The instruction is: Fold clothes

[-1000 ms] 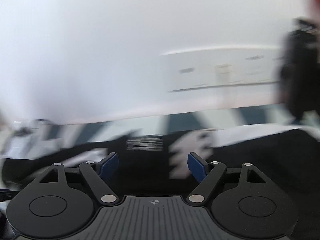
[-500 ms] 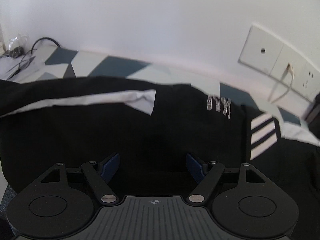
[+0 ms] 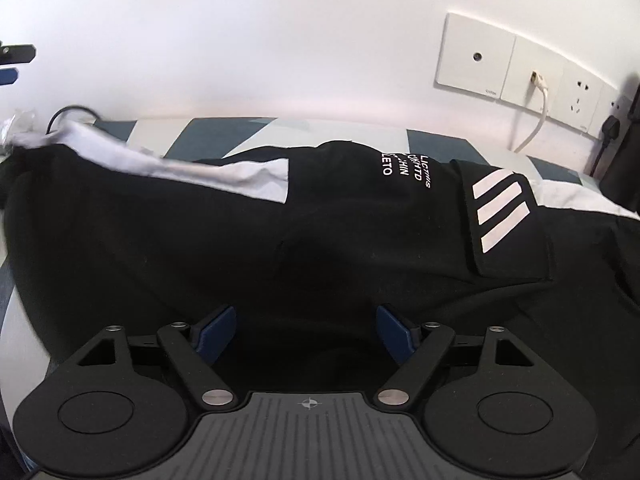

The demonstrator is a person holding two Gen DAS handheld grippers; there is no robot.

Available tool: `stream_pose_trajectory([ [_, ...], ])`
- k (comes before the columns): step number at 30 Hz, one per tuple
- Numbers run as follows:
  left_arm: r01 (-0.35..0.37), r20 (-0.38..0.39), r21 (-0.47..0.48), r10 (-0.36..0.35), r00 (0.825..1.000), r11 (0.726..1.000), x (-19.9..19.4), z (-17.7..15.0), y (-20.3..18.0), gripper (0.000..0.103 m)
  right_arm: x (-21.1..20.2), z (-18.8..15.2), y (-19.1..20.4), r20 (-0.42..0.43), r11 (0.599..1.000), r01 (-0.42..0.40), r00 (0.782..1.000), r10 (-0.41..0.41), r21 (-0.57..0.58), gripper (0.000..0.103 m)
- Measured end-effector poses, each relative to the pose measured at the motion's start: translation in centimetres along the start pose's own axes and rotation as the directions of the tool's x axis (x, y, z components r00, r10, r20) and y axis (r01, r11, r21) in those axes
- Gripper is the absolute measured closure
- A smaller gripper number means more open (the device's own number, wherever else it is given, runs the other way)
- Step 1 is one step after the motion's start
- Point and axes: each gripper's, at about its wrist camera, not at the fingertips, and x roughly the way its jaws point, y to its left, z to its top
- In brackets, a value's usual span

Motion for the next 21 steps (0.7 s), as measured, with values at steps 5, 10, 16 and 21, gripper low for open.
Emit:
stream_pose_trajectory([
  [5,-0.011,-0.139,-0.199,-0.017,0.99,0.98,-0.4,-6.6,4.0,0.048,-0.9,0.1,1.0,0.013,0.999,-0.045,0.999,0.045,-0.02,0.028],
  [10,0.006,-0.18,-0.369,-0.077,0.981,0.93,-0.3,-10.0,7.4,0.049,-1.8,-0.1,4.5,-0.015,0.967,-0.207,0.978,0.207,-0.149,0.012],
  [16,-0.048,-0.233,-0.35,-0.037,0.972,0.936,0.5,-10.0,7.8,0.049,0.2,-1.0,7.9,-0.087,0.94,-0.209,0.977,0.193,-0.268,0.037],
  [21,-0.034,-0.242,-0.357,-0.057,0.969,0.934,2.0,-9.3,7.8,0.048,1.0,1.0,5.5,-0.003,0.974,-0.217,0.976,0.217,-0.068,0.094],
])
